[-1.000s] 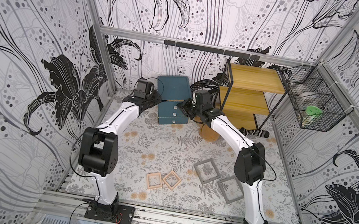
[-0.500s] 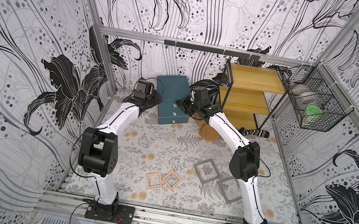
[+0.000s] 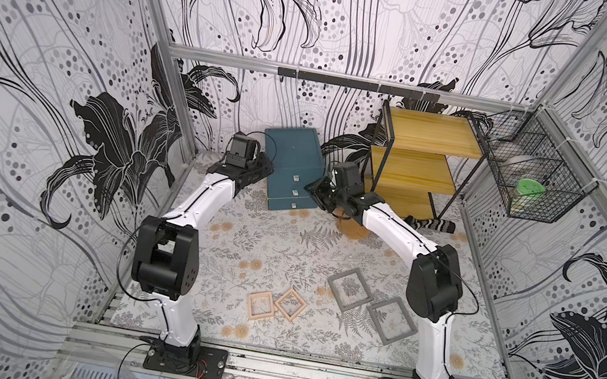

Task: Place the brooch boxes into the drawer by color
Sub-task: Close the drawer in the storage box, then open the drawer in the storage box.

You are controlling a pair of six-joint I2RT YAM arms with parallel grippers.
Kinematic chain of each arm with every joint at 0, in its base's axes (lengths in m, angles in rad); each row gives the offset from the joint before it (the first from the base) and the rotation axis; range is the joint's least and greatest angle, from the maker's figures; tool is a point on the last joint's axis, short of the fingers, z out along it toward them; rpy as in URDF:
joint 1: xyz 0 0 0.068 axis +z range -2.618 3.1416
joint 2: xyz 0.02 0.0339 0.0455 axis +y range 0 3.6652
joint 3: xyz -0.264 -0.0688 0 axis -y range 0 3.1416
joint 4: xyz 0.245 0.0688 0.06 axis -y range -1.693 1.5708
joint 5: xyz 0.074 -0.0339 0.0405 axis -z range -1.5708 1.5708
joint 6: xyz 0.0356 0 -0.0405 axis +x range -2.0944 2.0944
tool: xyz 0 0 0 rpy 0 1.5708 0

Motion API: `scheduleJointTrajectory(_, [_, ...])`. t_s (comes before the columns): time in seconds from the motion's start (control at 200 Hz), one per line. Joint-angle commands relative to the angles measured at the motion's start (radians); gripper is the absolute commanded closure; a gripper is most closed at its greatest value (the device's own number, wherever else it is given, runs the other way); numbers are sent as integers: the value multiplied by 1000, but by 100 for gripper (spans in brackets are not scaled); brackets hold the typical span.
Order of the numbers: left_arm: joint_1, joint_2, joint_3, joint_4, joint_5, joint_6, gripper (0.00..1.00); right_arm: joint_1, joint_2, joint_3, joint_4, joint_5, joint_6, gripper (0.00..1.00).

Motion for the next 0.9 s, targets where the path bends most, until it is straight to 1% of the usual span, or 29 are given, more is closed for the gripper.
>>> scheduleJointTrajectory(0.0, [6, -15, -15, -59, 4, 6, 62, 3, -47, -89, 130, -6, 11, 60])
scheduleJointTrajectory(0.215, [6, -9, -7, -60, 5, 0, 62, 8, 18, -93, 186, -37, 48, 59])
scheduleJointTrajectory(0.325, [7, -10, -6, -61, 5, 2, 62, 11, 57, -60, 193, -50, 57, 58])
scheduleJointTrajectory(0.451, [7, -7, -6, -62, 6, 3, 62, 14, 122, 18, 164, -79, 74, 58])
scheduleJointTrajectory(0.696, [6, -4, -3, -62, 10, 3, 62, 16, 181, 76, 175, -78, 108, 57])
scheduleJointTrajectory(0.896, [6, 1, 4, -63, 14, 6, 62, 16, 210, 89, 190, -75, 140, 60])
